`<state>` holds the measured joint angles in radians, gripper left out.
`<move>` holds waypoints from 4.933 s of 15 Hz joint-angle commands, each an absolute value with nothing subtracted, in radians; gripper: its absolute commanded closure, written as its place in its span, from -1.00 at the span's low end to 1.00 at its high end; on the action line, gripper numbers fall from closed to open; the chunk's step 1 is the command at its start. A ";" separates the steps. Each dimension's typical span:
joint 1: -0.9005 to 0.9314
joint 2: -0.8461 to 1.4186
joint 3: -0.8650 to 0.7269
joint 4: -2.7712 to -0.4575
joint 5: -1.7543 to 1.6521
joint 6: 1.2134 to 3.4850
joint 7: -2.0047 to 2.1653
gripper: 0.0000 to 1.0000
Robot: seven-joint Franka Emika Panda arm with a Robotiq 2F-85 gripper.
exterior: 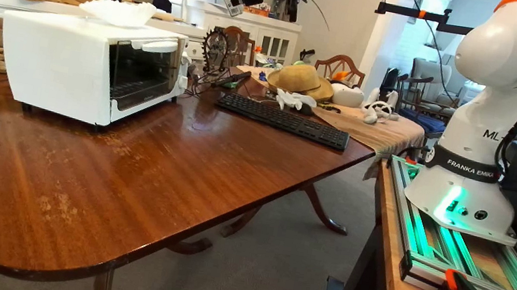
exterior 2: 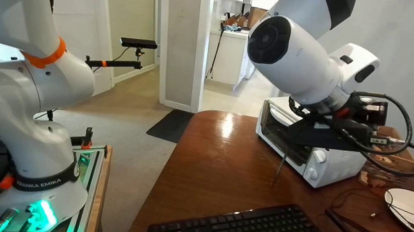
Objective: Put the white paper plate and the glass container on the microwave
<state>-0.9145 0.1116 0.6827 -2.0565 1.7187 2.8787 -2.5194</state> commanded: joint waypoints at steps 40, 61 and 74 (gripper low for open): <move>-0.199 0.416 -0.109 -1.775 1.725 2.012 -2.333 0.02; -0.256 0.601 -0.132 -1.635 1.770 1.867 -2.363 0.52; -0.241 0.684 -0.135 -1.528 1.743 1.866 -2.308 0.52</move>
<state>-0.2466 0.6205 -0.1353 -1.6179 1.7547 1.8863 -2.3457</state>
